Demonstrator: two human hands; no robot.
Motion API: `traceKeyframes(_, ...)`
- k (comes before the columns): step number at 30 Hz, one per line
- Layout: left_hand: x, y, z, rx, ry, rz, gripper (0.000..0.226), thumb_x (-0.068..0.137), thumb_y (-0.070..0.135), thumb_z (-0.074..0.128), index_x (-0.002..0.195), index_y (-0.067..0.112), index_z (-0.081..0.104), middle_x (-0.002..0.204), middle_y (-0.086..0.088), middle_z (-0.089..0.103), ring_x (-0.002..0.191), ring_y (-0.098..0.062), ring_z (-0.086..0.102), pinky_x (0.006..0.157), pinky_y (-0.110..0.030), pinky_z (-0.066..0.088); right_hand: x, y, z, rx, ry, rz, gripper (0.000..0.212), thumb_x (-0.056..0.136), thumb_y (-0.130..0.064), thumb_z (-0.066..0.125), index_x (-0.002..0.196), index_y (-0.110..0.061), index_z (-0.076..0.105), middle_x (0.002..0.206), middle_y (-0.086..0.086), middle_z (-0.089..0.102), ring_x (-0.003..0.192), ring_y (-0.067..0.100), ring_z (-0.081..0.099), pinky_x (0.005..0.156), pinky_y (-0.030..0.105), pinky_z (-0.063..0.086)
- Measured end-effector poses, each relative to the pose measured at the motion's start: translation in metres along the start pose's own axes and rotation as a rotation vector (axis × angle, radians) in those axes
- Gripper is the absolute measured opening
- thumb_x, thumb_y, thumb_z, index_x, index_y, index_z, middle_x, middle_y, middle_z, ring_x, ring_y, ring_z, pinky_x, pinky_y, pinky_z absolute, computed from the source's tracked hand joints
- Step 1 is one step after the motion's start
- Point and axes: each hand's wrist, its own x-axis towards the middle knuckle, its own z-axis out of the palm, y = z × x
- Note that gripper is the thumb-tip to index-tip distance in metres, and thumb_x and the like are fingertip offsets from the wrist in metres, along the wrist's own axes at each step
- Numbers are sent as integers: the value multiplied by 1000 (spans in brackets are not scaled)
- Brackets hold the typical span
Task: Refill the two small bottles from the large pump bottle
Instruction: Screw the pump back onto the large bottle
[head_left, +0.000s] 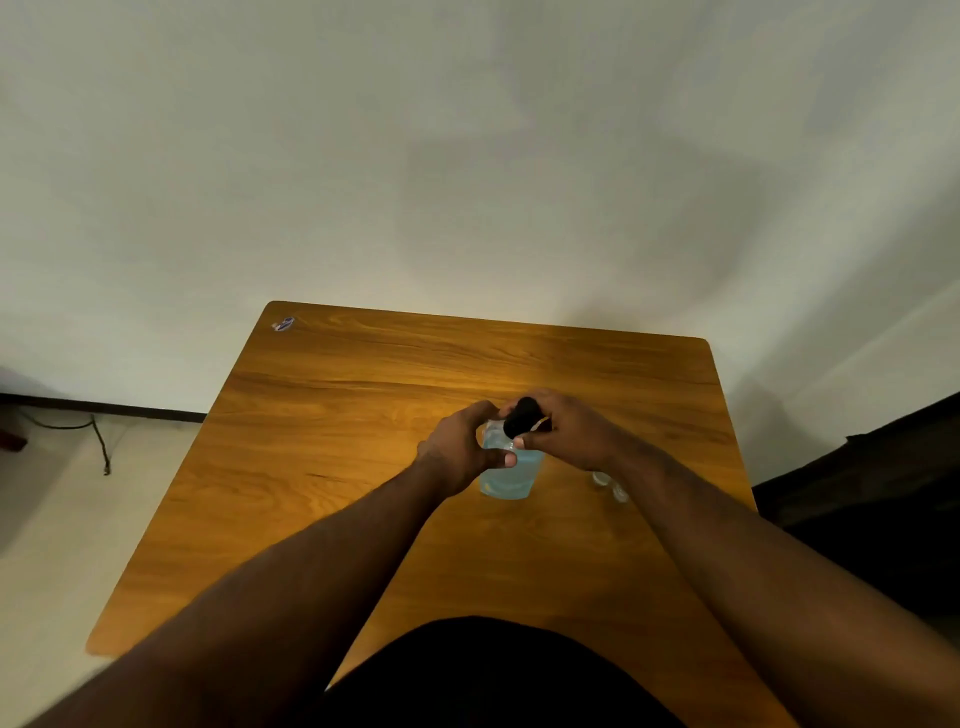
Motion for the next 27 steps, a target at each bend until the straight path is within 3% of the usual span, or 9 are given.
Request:
traceKeyframes(3, -1, -2, 0, -32, 1, -4, 44, 70, 38, 83, 106, 32, 57, 111, 7, 65, 107, -21, 59, 93, -52, 49, 6, -6, -8, -87, -107, -25, 35, 84, -6, 67, 112, -27, 61, 111, -8, 52, 106, 8, 52, 82, 19, 47)
traceKeyframes(8, -1, -6, 0, -106, 4, -26, 49, 68, 38, 85, 108, 39, 57, 118, 12, 63, 113, -13, 53, 95, -48, 48, 27, -21, -26, -305, -316, 12, 40, 80, -3, 70, 114, -23, 65, 113, -6, 58, 106, 11, 56, 86, 28, 53)
traceKeyframes(11, 0, -8, 2, -134, 12, -34, 55, 66, 43, 84, 114, 38, 58, 122, 13, 64, 115, -13, 54, 97, -50, 47, 27, -19, -26, -349, -210, -21, 32, 73, -16, 80, 102, -22, 68, 95, -10, 60, 87, 5, 58, 71, 21, 50)
traceKeyframes(14, -1, -8, 3, -139, 8, -32, 67, 62, 51, 82, 123, 35, 57, 128, 11, 62, 122, -14, 53, 100, -50, 46, 13, -11, -10, -271, -2, -84, 29, 69, -32, 83, 80, -29, 57, 77, -12, 56, 70, 3, 52, 58, 20, 38)
traceKeyframes(16, -2, -10, 3, -143, 1, -26, 71, 60, 56, 78, 125, 37, 56, 131, 13, 61, 126, -13, 51, 103, -49, 44, 6, -11, 1, -280, 59, -14, 39, 67, -49, 81, 91, -29, 59, 83, -15, 58, 75, 6, 57, 58, 21, 41)
traceKeyframes(19, -2, -11, 2, -138, -7, -35, 67, 61, 56, 78, 123, 42, 55, 132, 16, 59, 129, -12, 50, 104, -53, 42, -6, -12, -7, -623, -37, 245, 57, 61, -73, 69, 97, -31, 60, 87, -15, 60, 79, 8, 56, 62, 25, 42)
traceKeyframes(21, -1, -11, 2, -146, -5, -46, 69, 57, 61, 76, 120, 46, 54, 131, 19, 59, 128, -13, 49, 104, -54, 40, -13, -20, -29, -631, -34, 297, 52, 65, -64, 73, 102, -30, 60, 95, -7, 63, 82, 10, 55, 64, 27, 44)
traceKeyframes(24, 0, -13, 3, -167, -5, -31, 66, 59, 57, 78, 119, 47, 53, 129, 19, 60, 127, -12, 50, 104, -53, 42, -14, -44, -49, -615, 20, -87, 59, 74, -27, 80, 127, -31, 53, 123, 0, 58, 106, 15, 56, 80, 29, 49)
traceKeyframes(27, 0, -14, 3, -207, -4, -21, 60, 62, 50, 83, 115, 50, 53, 118, 25, 60, 120, -10, 52, 96, -43, 47, 0, -67, -41, -1101, -164, -508, 60, 80, -13, 72, 132, -32, 50, 139, 0, 49, 132, 23, 40, 104, 42, 36)
